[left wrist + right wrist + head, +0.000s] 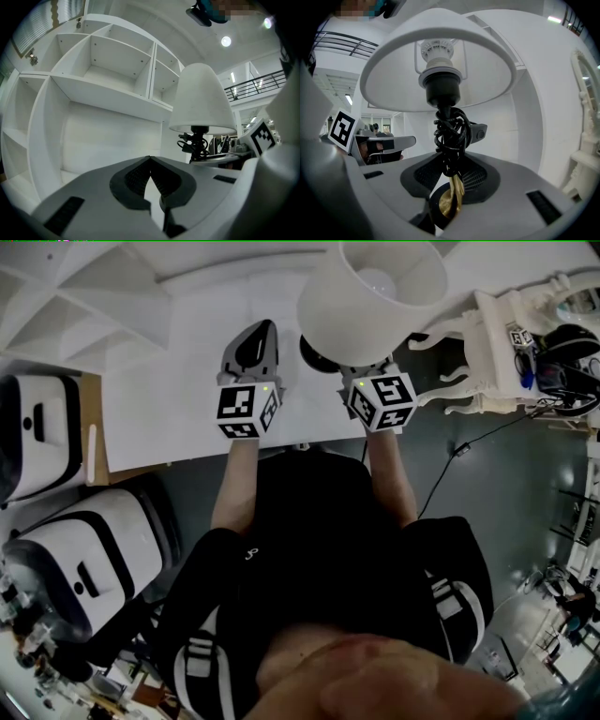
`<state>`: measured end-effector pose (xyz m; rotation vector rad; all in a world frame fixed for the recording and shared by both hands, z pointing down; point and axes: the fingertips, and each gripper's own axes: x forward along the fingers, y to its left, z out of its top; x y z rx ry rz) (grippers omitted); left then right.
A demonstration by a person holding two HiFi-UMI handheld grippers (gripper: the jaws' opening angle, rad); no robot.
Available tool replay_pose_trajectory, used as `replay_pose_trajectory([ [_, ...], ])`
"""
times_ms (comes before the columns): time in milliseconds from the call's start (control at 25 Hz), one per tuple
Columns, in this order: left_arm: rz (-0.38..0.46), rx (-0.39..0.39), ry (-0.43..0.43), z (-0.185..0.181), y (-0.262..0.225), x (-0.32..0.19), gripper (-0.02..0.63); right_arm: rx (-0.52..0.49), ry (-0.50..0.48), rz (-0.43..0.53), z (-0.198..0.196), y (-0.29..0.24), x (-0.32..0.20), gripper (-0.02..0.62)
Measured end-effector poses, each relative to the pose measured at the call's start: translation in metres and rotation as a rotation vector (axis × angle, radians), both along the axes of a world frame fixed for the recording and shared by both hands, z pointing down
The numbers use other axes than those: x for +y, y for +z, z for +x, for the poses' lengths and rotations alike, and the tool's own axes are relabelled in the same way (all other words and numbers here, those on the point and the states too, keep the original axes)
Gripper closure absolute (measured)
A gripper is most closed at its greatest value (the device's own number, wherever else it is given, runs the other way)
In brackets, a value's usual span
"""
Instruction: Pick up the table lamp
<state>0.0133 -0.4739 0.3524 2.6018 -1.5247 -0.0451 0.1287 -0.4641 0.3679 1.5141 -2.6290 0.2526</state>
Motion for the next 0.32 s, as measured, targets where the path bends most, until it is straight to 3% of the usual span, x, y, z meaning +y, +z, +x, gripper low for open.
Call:
replay_pose_trajectory([
  [320,-0.007,-0.006,0.009,0.009,0.0039,0.0005,0.597,-0.012,-0.008,0.007,0.0041,0.001,-0.0023,0.482],
])
